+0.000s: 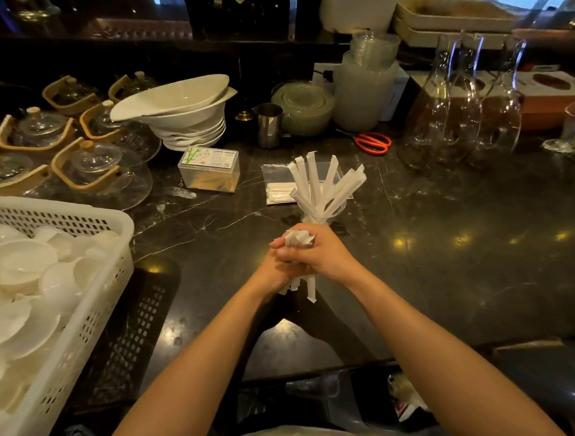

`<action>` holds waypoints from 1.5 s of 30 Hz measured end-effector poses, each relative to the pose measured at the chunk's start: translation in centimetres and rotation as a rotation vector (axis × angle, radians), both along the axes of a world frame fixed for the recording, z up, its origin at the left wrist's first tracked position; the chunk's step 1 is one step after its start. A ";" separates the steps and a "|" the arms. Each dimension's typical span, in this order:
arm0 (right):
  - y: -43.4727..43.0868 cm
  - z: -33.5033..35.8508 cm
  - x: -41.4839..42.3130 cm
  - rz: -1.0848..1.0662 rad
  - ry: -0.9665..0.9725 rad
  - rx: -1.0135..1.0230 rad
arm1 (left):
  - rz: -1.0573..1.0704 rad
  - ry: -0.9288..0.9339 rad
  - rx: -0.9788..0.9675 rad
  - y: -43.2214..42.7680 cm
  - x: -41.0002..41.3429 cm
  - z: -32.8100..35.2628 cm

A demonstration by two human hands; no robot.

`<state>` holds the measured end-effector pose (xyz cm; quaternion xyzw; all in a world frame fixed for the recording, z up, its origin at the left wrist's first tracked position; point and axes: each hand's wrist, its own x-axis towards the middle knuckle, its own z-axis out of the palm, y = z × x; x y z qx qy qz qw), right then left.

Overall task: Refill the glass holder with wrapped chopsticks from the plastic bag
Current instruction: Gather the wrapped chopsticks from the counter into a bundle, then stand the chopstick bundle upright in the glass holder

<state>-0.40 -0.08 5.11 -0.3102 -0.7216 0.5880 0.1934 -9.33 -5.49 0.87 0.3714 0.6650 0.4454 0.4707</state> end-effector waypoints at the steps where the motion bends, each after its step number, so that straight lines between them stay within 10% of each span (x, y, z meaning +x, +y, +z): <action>1: 0.0 -0.2 0.1 -0.004 0.000 -0.002 | -0.028 0.020 -0.004 -0.1 0.0 -0.2; 29: 0.6 1.2 -2.9 -0.284 0.084 -0.023 | -0.240 -0.078 0.104 2.0 -2.0 1.5; 45: 10.1 8.0 -3.3 -0.460 0.206 0.187 | -0.297 0.256 0.413 12.1 -4.3 11.2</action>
